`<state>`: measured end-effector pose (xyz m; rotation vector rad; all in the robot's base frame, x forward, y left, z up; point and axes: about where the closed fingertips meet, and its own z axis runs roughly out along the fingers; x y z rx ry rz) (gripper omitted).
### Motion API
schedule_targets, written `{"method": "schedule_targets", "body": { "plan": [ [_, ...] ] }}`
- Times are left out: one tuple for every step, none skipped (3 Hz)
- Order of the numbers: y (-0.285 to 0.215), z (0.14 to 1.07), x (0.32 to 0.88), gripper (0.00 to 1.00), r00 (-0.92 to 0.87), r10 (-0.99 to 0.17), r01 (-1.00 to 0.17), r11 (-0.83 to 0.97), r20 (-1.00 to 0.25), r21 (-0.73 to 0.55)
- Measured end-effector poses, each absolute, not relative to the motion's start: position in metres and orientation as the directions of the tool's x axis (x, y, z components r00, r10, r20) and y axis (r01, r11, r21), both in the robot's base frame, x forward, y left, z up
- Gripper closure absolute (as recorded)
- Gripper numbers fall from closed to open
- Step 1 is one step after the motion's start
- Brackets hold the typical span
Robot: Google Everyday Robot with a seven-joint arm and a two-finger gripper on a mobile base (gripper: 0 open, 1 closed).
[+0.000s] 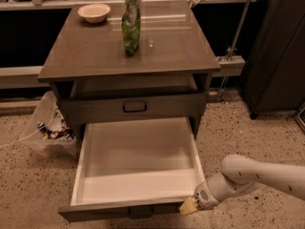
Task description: Close middle drawer
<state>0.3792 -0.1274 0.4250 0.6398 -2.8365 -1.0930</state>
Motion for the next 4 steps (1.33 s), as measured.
{"method": "schedule_targets", "body": {
  "plan": [
    [-0.119, 0.426, 0.393, 1.00, -0.918, -0.373, -0.362, 0.649, -0.134, 0.669],
    [-0.109, 0.440, 0.415, 1.00, -0.916, -0.354, -0.382, 0.627, -0.189, 0.679],
    [-0.109, 0.440, 0.415, 1.00, -0.916, -0.354, -0.382, 0.627, -0.189, 0.679],
    [-0.109, 0.436, 0.421, 1.00, -0.923, -0.338, -0.367, 0.630, -0.184, 0.685]
  ]
}}
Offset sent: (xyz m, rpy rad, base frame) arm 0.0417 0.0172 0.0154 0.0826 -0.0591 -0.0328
